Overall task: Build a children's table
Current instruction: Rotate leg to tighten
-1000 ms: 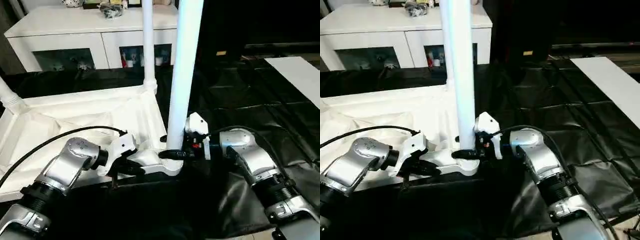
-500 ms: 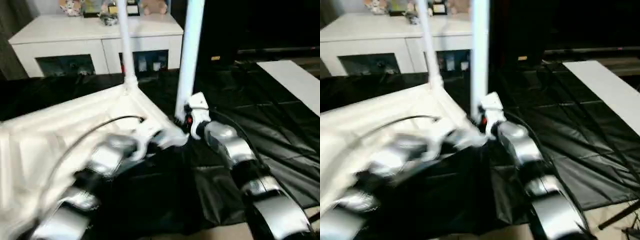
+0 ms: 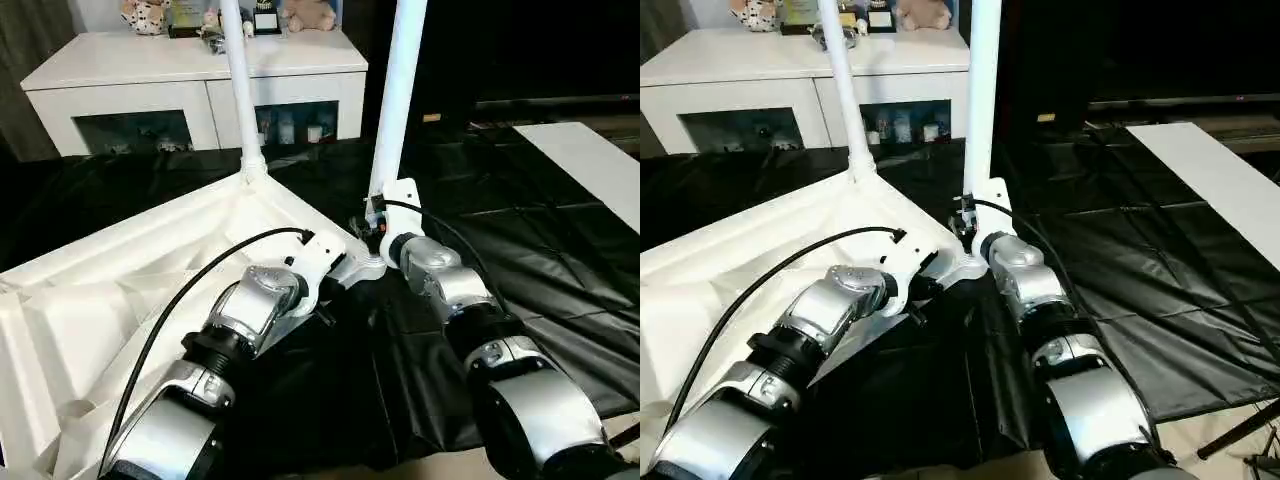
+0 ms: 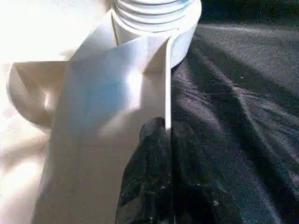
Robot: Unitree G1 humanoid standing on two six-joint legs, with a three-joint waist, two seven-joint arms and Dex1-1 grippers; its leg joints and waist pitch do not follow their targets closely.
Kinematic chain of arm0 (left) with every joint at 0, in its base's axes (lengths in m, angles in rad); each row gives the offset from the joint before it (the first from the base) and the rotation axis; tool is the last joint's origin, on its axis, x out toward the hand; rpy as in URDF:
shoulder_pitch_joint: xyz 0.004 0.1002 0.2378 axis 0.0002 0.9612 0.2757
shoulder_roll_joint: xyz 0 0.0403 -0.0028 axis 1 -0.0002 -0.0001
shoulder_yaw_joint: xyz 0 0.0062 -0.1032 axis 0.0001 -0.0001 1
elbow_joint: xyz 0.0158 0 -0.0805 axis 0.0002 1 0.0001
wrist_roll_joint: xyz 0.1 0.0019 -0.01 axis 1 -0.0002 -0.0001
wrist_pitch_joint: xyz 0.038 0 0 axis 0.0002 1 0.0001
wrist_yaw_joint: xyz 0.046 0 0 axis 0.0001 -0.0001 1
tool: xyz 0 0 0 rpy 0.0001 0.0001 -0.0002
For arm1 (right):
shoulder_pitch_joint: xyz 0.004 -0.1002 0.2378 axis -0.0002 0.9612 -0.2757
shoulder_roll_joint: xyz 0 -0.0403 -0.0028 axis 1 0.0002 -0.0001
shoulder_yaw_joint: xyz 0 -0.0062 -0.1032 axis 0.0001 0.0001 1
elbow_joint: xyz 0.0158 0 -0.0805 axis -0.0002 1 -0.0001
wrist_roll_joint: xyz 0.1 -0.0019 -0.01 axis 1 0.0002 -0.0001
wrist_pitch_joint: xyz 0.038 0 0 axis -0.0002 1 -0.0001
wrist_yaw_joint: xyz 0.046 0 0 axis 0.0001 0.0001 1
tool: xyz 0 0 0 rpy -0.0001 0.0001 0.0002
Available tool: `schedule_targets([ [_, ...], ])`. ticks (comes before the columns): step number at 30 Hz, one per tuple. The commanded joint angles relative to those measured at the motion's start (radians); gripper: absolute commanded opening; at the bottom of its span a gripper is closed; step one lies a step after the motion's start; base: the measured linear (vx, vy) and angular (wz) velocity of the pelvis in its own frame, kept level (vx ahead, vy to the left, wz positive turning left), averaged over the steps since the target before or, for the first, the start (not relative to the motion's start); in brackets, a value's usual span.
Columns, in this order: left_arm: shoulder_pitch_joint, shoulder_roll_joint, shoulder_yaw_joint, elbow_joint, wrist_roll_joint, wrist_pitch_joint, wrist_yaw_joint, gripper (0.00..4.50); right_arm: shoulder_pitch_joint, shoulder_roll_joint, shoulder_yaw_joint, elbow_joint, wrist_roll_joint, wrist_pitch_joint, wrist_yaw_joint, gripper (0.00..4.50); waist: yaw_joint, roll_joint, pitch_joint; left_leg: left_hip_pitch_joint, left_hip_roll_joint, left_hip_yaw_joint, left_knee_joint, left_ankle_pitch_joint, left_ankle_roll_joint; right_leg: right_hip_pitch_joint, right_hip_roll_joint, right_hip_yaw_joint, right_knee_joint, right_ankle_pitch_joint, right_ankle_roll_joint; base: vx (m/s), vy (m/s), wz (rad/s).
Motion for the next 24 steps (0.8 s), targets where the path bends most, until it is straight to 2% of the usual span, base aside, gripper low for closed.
schedule_targets([
  [1, -0.029, -0.002, 0.021, 0.027, 0.006, -0.026, 0.032, 0.0, 0.072, 0.038, 0.03, 0.162, -0.038, 0.075, 0.025, 1.86, -0.01, -0.008, -0.01, 0.0, 0.035, -0.022, -0.093, -0.5, 0.016, -0.014, -0.058, 0.031, -0.118, -0.63, -0.055, 0.0, 0.0, 0.0],
  [3, -0.029, 0.002, 0.022, 0.03, 0.009, -0.03, 0.032, 0.0, 0.066, 0.044, 0.024, 0.153, -0.027, 0.057, 0.05, 1.86, -0.009, -0.002, -0.01, 0.001, 0.035, -0.025, -0.094, -0.509, 0.016, -0.014, -0.059, 0.029, -0.119, -0.633, -0.049, 0.0, 0.0, 0.0],
  [4, -0.03, 0.004, 0.021, 0.031, 0.01, -0.032, 0.033, 0.0, 0.064, 0.045, 0.024, 0.149, -0.026, 0.053, 0.055, 1.86, -0.01, -0.005, -0.011, 0.001, 0.036, -0.025, -0.096, -0.508, 0.017, -0.013, -0.058, 0.028, -0.12, -0.625, -0.05, 0.0, 0.0, 0.0],
  [6, -0.031, 0.011, 0.02, 0.033, 0.013, -0.042, 0.029, 0.0, 0.055, 0.045, 0.026, 0.126, -0.028, 0.051, 0.061, 2.42, -0.008, -0.004, -0.013, -0.001, 0.037, -0.024, -0.099, -0.491, 0.021, -0.009, -0.058, 0.029, -0.119, -0.6, -0.055, 0.0, 0.0, 0.0],
  [9, -0.032, 0.021, 0.021, 0.033, 0.012, -0.054, 0.019, 0.0, 0.045, 0.042, 0.011, 0.086, -0.017, 0.055, 0.068, 2.62, -0.004, -0.002, -0.02, -0.012, 0.043, -0.022, -0.106, -0.431, 0.022, 0.002, -0.059, 0.033, -0.11, -0.505, -0.089, 0.0, 0.0, 0.0],
  [11, -0.034, 0.029, 0.025, 0.031, 0.012, -0.063, 0.013, 0.0, 0.041, 0.035, 0.001, 0.041, -0.01, 0.058, 0.08, 2.93, 0.004, -0.006, -0.031, -0.022, 0.048, -0.013, -0.101, -0.305, 0.027, 0.01, -0.058, 0.041, -0.091, -0.323, -0.144, 0.0, 0.0, 0.0],
  [13, -0.035, 0.038, 0.029, 0.024, 0.009, -0.076, 0.002, 0.0, 0.048, 0.024, -0.002, -0.026, 0.001, 0.076, 0.103, 3.0, 0.006, -0.006, -0.026, -0.026, 0.05, -0.004, -0.101, -0.276, 0.041, 0.012, -0.053, 0.04, -0.086, -0.261, -0.176, 0.0, 0.0, 0.0],
  [14, -0.035, 0.042, 0.031, 0.02, 0.007, -0.083, -0.003, 0.0, 0.053, 0.019, -0.001, -0.058, 0.006, 0.085, 0.113, 3.07, 0.006, -0.007, -0.024, -0.025, 0.049, -0.002, -0.101, -0.3, 0.042, 0.009, -0.052, 0.039, -0.088, -0.297, -0.174, 0.0, 0.0, 0.0],
  [15, -0.034, 0.047, 0.034, 0.016, 0.003, -0.085, -0.009, 0.0, 0.061, 0.013, -0.001, -0.097, 0.013, 0.101, 0.126, 3.07, 0.005, -0.006, -0.023, -0.02, 0.048, -0.001, -0.1, -0.337, 0.036, 0.005, -0.057, 0.038, -0.096, -0.38, -0.158, 0.0, 0.0, 0.0],
  [17, -0.03, 0.059, 0.033, 0.005, -0.001, -0.094, -0.027, 0.0, 0.083, 0.0, 0.005, -0.167, 0.023, 0.13, 0.151, 3.35, 0.009, -0.008, -0.028, -0.025, 0.051, -0.001, -0.099, -0.289, 0.034, 0.006, -0.059, 0.043, -0.093, -0.345, -0.153, 0.0, 0.0, 0.0],
  [18, -0.026, 0.066, 0.031, -0.003, -0.003, -0.1, -0.041, 0.0, 0.098, -0.009, 0.012, -0.207, 0.028, 0.146, 0.169, 3.35, 0.01, -0.007, -0.025, -0.027, 0.05, 0.0, -0.1, -0.276, 0.037, 0.008, -0.056, 0.043, -0.094, -0.329, -0.152, 0.0, 0.0, 0.0],
  [20, -0.001, 0.102, 0.018, -0.04, -0.007, -0.125, -0.102, 0.0, 0.171, -0.054, 0.046, -0.38, 0.049, 0.216, 0.266, 3.51, 0.015, -0.007, -0.033, -0.032, 0.053, 0.003, -0.094, -0.196, 0.058, 0.015, -0.053, 0.043, -0.079, -0.213, -0.172, 0.0, 0.0, 0.0],
  [22, 0.026, 0.134, 0.0, -0.071, -0.005, -0.16, -0.163, 0.0, 0.237, -0.105, 0.077, -0.516, 0.073, 0.264, 0.355, 3.78, 0.016, -0.007, -0.034, -0.037, 0.053, 0.006, -0.092, -0.198, 0.077, 0.016, -0.052, 0.041, -0.078, -0.193, -0.185, 0.0, 0.0, 0.0],
  [23, 0.048, 0.161, -0.013, -0.103, -0.006, -0.165, -0.21, 0.0, 0.288, -0.159, 0.109, -0.614, 0.084, 0.28, 0.437, 3.78, 0.016, -0.005, -0.035, -0.043, 0.052, 0.005, -0.091, -0.193, 0.077, 0.019, -0.052, 0.041, -0.076, -0.194, -0.188, 0.0, 0.0, 0.0],
  [24, 0.053, 0.166, -0.015, -0.109, -0.007, -0.162, -0.217, 0.0, 0.298, -0.172, 0.117, -0.633, 0.087, 0.281, 0.457, 3.84, 0.018, -0.006, -0.038, -0.045, 0.054, 0.005, -0.089, -0.177, 0.079, 0.024, -0.052, 0.04, -0.074, -0.173, -0.185, 0.0, 0.0, 0.0],
])
